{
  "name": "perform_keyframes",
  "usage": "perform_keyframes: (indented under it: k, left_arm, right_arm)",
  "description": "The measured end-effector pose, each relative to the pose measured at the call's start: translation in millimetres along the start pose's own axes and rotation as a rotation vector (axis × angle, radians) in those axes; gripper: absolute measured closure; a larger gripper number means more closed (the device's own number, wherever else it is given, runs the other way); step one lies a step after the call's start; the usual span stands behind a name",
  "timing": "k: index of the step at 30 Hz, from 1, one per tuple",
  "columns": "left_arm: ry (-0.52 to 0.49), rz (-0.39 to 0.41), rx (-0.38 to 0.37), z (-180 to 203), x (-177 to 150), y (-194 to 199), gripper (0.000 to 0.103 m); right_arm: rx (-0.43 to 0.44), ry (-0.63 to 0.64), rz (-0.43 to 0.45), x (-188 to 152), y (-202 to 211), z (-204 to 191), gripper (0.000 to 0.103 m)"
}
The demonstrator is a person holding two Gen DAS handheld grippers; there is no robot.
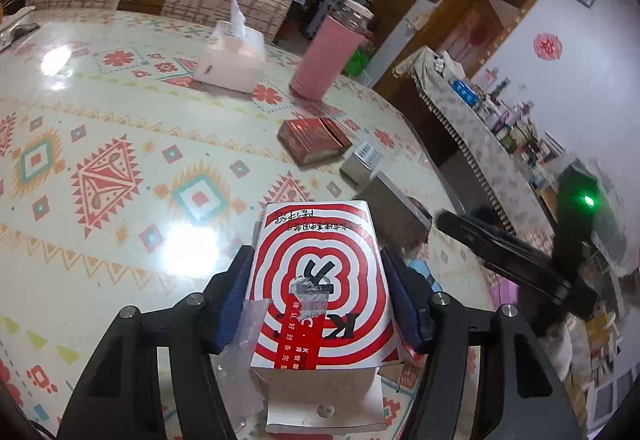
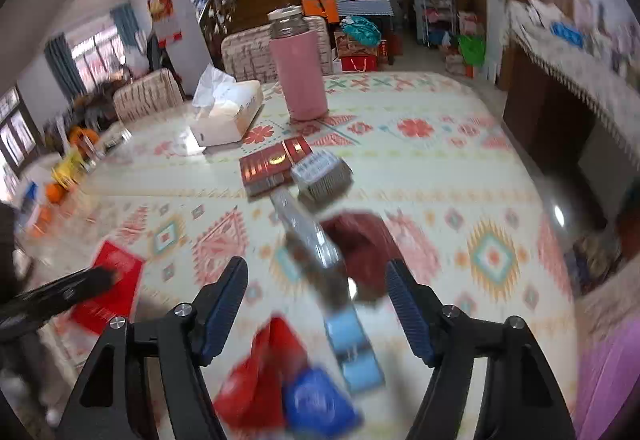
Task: Collect trash
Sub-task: 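Grasp the silver foil strip with the right tool while the left tool holds the spiral box, then carry both items over the pink basket and open both tools to drop them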
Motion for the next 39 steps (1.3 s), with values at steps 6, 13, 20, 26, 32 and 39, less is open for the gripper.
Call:
perform_keyframes:
  k: [6, 13, 20, 26, 32, 39]
  left_arm:
    - [0.005, -0.008, 0.003, -3, -1, -3, 0.041]
    - [0.019, -0.008, 0.000, -5, 0, -3, 0.041]
    - [0.042, 0.006, 0.005, -12, 0, 0, 0.041]
    - [0.028, 0.018, 0.020, -10, -2, 2, 0.041]
    - [-0.009, 0.029, 0.036, 1, -8, 3, 0.041]
    - [-0.077, 0.038, 0.056, 18, -16, 2, 0.041]
  right_arm:
    - [-0.088, 0.098, -0.134, 15, -64, -2, 0.045]
    - [-0.124, 0.135, -0.208, 2, -73, -10, 0.086]
    - [-0.039, 0.001, -0.090, -2, -12, -14, 0.086]
    - [0.041, -0.099, 0.004, -25, 62, -17, 0.086]
    - [0.078, -0.194, 0.077, -75, 131, -6, 0.085]
    - [0.084, -0.318, 0.173, -133, 197, 28, 0.085]
Point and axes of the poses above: each gripper's, at about its wrist camera, not at the fingertips, and y roughly against the way its jaws point, z to its right, x to its top, the point moved 5 cm from there along -y, roughly the way its jaws point, and after that the axes turned 13 degrees about x, right-handed, at the moved point
